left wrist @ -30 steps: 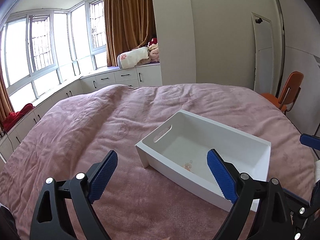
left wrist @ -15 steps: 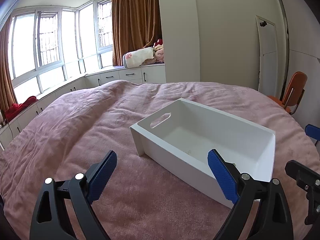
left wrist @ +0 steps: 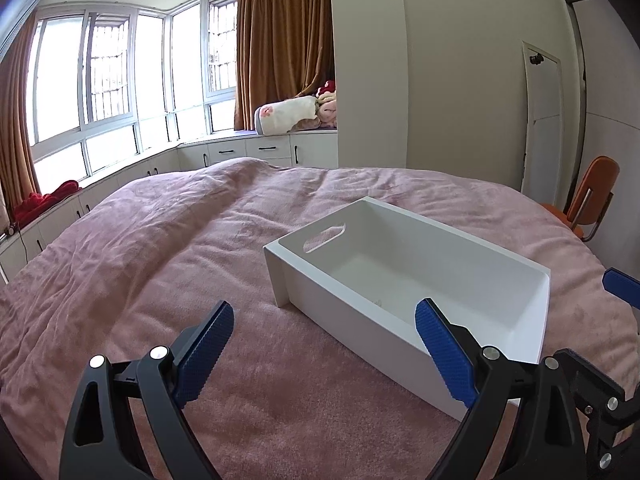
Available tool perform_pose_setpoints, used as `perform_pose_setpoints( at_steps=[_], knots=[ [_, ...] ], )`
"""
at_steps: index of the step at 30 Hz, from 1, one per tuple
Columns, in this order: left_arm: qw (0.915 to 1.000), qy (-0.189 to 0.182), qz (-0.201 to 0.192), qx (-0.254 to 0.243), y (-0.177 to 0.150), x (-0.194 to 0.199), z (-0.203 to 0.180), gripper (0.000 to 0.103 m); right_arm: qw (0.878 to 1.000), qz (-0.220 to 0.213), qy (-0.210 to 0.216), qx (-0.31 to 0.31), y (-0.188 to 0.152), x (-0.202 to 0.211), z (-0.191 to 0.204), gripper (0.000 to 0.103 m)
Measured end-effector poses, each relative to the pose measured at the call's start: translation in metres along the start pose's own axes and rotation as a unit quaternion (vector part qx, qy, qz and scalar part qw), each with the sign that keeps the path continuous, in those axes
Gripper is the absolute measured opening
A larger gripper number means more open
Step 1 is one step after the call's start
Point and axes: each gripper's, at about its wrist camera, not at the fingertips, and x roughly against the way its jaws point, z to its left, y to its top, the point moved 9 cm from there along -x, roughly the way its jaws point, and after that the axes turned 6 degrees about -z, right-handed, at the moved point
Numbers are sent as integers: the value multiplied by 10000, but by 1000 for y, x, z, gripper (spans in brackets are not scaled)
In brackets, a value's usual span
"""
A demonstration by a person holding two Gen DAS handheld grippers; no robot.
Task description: Organize jewelry
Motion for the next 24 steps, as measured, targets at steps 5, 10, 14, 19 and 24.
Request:
perform_pose_setpoints(
  at_steps=[5, 10, 14, 19, 24],
  knots=[
    [10000, 8, 1, -18, -1, 1, 0, 93, 10000, -1, -23, 3, -1, -1, 2, 97],
    [10000, -41, -17, -6, 0, 2, -1, 93, 10000, 5, -65, -17, -1, -2, 0, 97],
    [10000, -63, -20, -38, 1, 2, -2, 93, 10000, 13, -72, -49, -1, -3, -1, 97],
    [9999, -107, -17, -82, 0, 3, -5, 93, 10000, 16, -61, -54, -1, -3, -2, 97],
    [9999, -134, 1, -46, 0, 2, -7, 93, 10000, 19, -73, -62, -1, -3, -3, 97]
  ],
)
